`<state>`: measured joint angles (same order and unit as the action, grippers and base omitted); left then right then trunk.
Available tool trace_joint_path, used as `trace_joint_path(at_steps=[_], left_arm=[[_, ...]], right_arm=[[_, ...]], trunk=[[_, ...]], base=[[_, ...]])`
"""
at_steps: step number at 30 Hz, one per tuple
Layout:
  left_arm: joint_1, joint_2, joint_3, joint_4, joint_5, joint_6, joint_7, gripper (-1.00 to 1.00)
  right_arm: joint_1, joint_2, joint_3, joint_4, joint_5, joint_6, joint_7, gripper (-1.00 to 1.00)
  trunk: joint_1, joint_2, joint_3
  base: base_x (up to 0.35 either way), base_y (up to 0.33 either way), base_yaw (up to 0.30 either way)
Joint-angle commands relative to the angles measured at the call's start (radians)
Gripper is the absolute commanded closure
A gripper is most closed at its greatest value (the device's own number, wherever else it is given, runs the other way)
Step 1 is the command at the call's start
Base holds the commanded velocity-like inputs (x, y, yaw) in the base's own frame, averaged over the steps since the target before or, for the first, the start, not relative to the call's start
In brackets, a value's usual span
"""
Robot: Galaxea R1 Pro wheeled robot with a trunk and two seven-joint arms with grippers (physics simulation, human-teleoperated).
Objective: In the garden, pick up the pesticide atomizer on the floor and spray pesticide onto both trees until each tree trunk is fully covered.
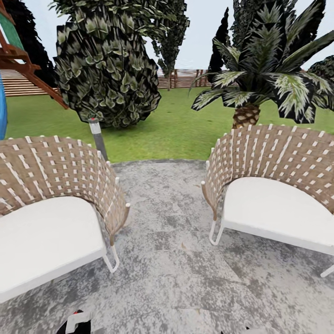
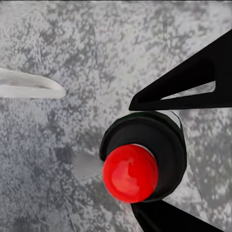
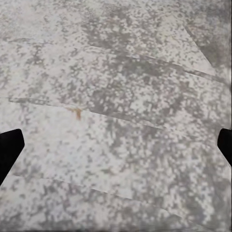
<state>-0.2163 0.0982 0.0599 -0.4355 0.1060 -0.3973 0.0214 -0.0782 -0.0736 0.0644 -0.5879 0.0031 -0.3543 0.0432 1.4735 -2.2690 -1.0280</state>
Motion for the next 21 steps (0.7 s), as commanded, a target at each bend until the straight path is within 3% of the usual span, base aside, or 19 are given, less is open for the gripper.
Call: trace_joint_path(at_steps=[1, 21], left_arm=[[0.000, 0.000, 0.000, 0.000, 0.000, 0.000, 0.000, 1.00], [0.000, 0.000, 0.000, 0.000, 0.000, 0.000, 0.000, 1.00]], right_arm=[[0.000, 0.000, 0.000, 0.000, 0.000, 0.000, 0.000, -1.00], [0.000, 0.000, 0.000, 0.000, 0.000, 0.000, 0.001, -1.00]], trunk=[[0.000, 0.000, 0.000], [0.000, 0.000, 0.000]], base=[[0.000, 0.000, -0.264], [0.000, 0.000, -0.265]])
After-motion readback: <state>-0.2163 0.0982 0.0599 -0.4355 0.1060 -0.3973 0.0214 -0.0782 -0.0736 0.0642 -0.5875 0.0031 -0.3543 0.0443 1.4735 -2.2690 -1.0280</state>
